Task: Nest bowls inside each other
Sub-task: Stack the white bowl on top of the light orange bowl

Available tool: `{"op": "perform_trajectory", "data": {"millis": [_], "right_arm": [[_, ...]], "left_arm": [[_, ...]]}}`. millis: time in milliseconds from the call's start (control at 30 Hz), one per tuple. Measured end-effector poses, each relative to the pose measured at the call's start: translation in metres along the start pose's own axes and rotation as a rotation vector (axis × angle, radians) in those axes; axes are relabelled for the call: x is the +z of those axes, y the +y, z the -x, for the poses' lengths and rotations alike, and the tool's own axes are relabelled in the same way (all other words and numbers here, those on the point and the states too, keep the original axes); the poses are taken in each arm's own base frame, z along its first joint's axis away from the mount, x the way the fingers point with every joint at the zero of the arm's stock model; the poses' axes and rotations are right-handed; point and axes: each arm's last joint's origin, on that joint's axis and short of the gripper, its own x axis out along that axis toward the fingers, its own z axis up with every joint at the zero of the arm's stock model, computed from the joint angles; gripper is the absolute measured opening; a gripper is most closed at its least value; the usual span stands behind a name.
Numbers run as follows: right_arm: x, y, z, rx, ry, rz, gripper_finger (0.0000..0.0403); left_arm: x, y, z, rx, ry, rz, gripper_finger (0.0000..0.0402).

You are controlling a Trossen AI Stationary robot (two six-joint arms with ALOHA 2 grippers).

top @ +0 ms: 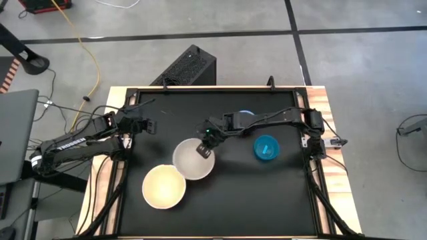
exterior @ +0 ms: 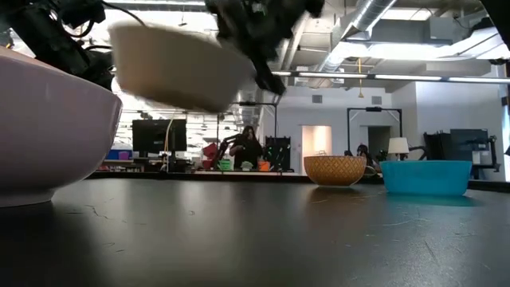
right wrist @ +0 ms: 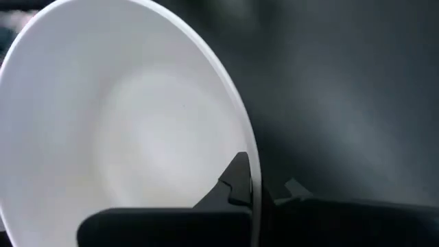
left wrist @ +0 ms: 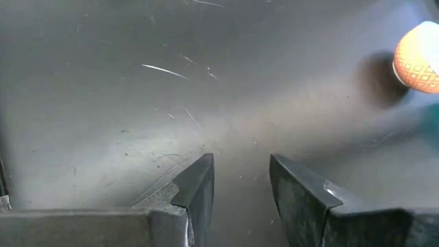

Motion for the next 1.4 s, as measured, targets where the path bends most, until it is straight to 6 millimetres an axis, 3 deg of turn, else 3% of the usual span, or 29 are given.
{"op": "perform_trajectory", "data": {"millis": [167,333,467,633,867,1233,1400], "right_arm": [[0.019,0.033,0.018,0.124,-0.142,0.054,0.0003],[0.025,0.048,0.019,0.216,-0.258,0.083,0.0001],[0.024,0.055,0.005,0.263,-0.3,0.1,0.0001],[0.013,0.06,-0.037,0.315,-0.248,0.114,0.0],[0.004,0.072,-0.075,0.401,-0.192,0.171,0.0],[0.004,0.076,-0.117,0.437,-0.161,0.182,0.0008],[0.006,0.08,-0.117,0.449,-0.17,0.186,0.0037]], "left_arm": [[0.0,0.0,0.0,0.0,0.0,0.004,0.013],[0.0,0.0,0.0,0.0,0.001,0.011,0.013],[0.0,0.0,0.0,-0.003,0.004,0.013,0.013],[-0.001,0.0,0.0,-0.011,0.011,0.014,0.013],[-0.001,-0.001,-0.003,-0.004,0.029,0.009,0.013],[-0.002,-0.005,-0.008,-0.002,0.051,-0.021,0.013],[-0.003,-0.005,-0.008,-0.008,0.054,-0.037,0.013]]}}
